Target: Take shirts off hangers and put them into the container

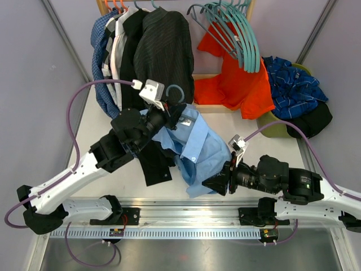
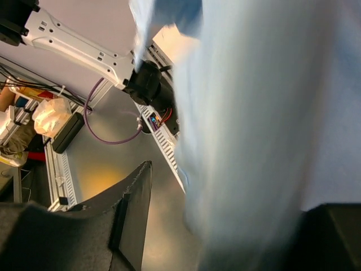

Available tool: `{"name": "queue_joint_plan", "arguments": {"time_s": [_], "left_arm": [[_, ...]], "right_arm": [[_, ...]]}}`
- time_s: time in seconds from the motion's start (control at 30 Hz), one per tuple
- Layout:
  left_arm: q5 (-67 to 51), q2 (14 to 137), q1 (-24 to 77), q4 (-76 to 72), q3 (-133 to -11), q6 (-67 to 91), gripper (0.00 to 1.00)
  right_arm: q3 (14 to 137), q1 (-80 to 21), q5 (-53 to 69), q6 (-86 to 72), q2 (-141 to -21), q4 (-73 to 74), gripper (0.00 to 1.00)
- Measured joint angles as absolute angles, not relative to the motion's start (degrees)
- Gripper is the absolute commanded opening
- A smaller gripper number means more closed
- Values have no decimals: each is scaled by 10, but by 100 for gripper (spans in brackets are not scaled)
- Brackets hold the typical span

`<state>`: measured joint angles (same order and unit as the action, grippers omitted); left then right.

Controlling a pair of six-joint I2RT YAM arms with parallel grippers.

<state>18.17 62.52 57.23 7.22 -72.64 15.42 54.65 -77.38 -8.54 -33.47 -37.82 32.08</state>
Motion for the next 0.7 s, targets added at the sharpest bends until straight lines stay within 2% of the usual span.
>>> {"name": "queue_joint_plan", "arguments": {"time_s": [0.07,0.17,0.2,0.37,0.57,0.7], "left_arm": [[182,628,557,79,-746,142,0],[187,627,539,81,-763,127,0],[191,626,535,81,-767,122,0],[206,585,532,91,-739,106,0],[219,450,532,106,-582,154,0],[219,392,535,117,-518,202,0]], "right_arm": [[541,-774,-86,-336,-371,321,44],[531,-774,-95,-340,-359,331,5],[529,-774,-96,-343,-354,336,0],[534,-774,-142,-358,-315,389,0],[591,-776,-246,-357,-248,473,0],[632,-778,-307,-344,-237,509,0]]}}
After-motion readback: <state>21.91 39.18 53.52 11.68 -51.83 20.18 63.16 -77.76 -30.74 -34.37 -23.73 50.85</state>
